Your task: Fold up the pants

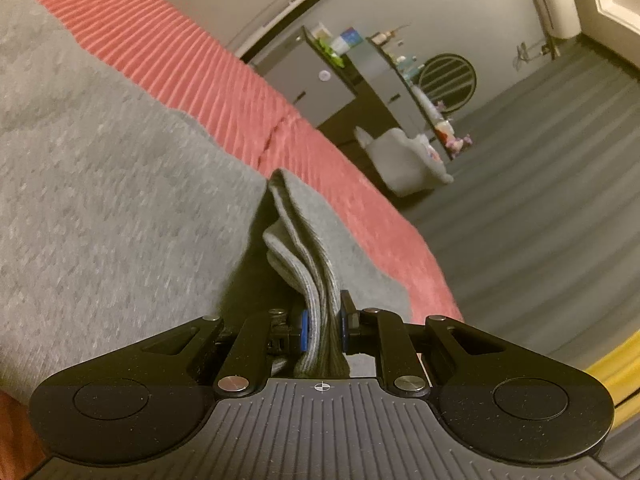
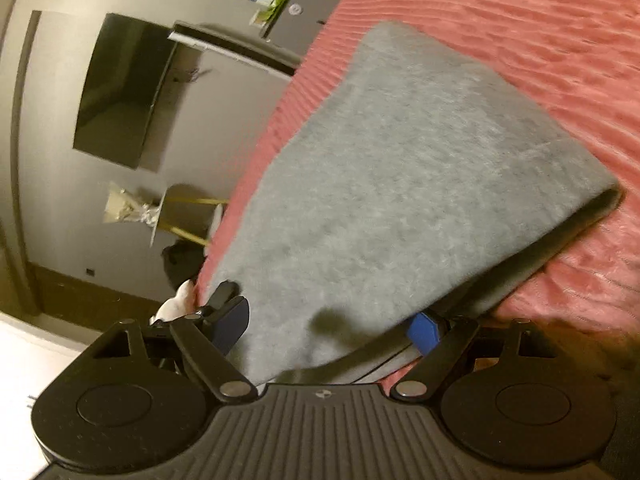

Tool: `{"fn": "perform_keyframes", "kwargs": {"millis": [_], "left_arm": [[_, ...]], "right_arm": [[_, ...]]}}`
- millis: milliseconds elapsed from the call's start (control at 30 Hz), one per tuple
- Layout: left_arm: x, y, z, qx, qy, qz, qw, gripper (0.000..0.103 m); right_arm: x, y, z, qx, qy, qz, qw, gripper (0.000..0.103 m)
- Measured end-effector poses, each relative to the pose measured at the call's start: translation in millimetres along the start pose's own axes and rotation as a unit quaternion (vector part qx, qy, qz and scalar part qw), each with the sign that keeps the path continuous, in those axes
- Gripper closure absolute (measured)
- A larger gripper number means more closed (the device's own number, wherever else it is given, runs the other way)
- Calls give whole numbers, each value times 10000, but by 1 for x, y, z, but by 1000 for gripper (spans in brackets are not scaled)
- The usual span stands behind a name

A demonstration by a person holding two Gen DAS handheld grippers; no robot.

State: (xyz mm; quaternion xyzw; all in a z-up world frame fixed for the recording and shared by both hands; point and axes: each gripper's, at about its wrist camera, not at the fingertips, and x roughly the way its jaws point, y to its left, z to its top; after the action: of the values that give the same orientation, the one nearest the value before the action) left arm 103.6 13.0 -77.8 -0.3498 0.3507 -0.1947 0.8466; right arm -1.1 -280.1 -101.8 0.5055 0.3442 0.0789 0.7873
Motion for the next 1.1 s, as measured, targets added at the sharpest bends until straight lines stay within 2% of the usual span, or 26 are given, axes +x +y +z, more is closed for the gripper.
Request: {"fn": "perform_keyframes", "kwargs": {"millis": [100, 167, 233, 333, 400, 467, 533, 567, 667, 733, 767, 800, 900, 967, 1033, 1100], "left_arm": [[3, -4, -2, 140, 54, 172, 9997, 87], [3, -4, -2, 162, 79, 220, 9996, 87], [2, -2, -2, 143, 75, 225, 9996, 87], [2, -2, -2, 193, 84, 405, 9990, 87], [3, -2, -4, 272, 155, 536, 9981, 87], [4, -5, -7, 392, 194, 649, 9969, 87], [6, -9, -8, 548, 215, 751, 9954, 87], [6, -10, -9, 603, 214, 787, 9948, 87], [5, -10, -11, 664, 241, 825, 9941, 87], [2, -11, -12, 693, 187, 813, 9941, 87], [0, -13, -13, 750, 132, 814, 9938, 87], [-1, -15, -13, 813, 101, 799, 9934, 86], [-1, -21, -19, 1035, 163, 979, 9897, 86], [7, -19, -21, 1086, 386, 1281, 9850, 86], [16, -14, -22, 1013, 696, 1542, 9804, 86], [19, -9, -23, 920, 845, 1643, 9785, 84]], "right_arm": [[2, 6, -8, -278, 285, -2, 9992, 19], [5, 7, -12, -377, 300, 39, 9988, 19], [7, 5, -8, -422, 89, -250, 9988, 19], [7, -14, 8, -86, -403, -642, 9971, 23], [-10, -24, 16, 27, -1092, -1043, 9885, 57], [-29, -28, 21, 121, -1704, -1581, 9725, 63], [-31, -37, 26, 470, -1661, -1512, 9733, 64], [-30, -37, 25, 419, -1636, -1569, 9731, 63], [-27, -33, 21, 140, -1574, -1599, 9744, 46], [-26, -33, 23, 123, -1556, -1543, 9756, 53], [-28, -32, 24, 153, -1632, -1603, 9734, 72], [-30, -31, 24, 181, -1727, -1739, 9693, 80], [-38, -20, 21, -174, -1912, -2094, 9588, 81], [-33, -12, 21, -496, -1808, -2357, 9536, 82], [-22, -13, 24, -563, -1516, -2637, 9509, 82], [-18, -13, 27, -601, -1409, -2743, 9494, 83]]}}
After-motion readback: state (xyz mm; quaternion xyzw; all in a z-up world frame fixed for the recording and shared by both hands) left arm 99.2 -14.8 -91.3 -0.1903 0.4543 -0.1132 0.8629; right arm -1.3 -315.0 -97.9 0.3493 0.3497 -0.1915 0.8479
